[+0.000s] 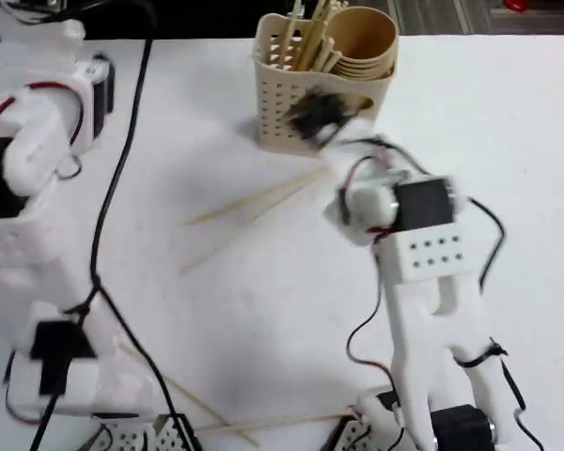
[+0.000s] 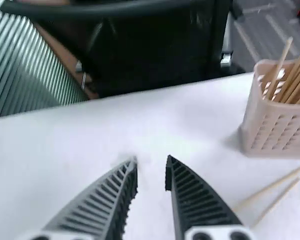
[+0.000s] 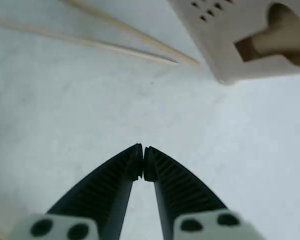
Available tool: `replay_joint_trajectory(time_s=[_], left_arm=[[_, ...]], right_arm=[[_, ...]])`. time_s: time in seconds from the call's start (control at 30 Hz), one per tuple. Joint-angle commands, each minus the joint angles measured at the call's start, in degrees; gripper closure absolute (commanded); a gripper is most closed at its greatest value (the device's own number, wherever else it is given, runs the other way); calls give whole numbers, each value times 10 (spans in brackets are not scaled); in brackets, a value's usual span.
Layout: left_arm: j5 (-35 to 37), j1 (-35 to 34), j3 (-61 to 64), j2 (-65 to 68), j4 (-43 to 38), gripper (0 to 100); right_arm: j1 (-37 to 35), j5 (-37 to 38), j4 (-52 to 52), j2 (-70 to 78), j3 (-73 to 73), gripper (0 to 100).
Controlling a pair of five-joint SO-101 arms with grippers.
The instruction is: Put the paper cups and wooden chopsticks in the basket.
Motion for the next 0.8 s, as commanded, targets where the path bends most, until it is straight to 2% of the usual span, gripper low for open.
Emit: replay_joint_trajectory(time_s=[0.0,0.17,0.27,0.37,0.6,0.77], left_arm=[[-2,-37,161,-118,-20,890],[0,-81,333,-210,-79,890],[33,-112,454,-266,-127,890],[52,-138,585,-324,-196,890],[55,-167,882,-436,-385,890],[55,-166,1030,-492,-474,890]], right_arm=[[-57,47,14,-3,-23,976],[-100,55,11,40,-26,889],[-124,56,10,95,-27,841],[-149,73,13,140,-48,807],[-153,133,29,238,-156,690],[-163,186,56,342,-227,685]])
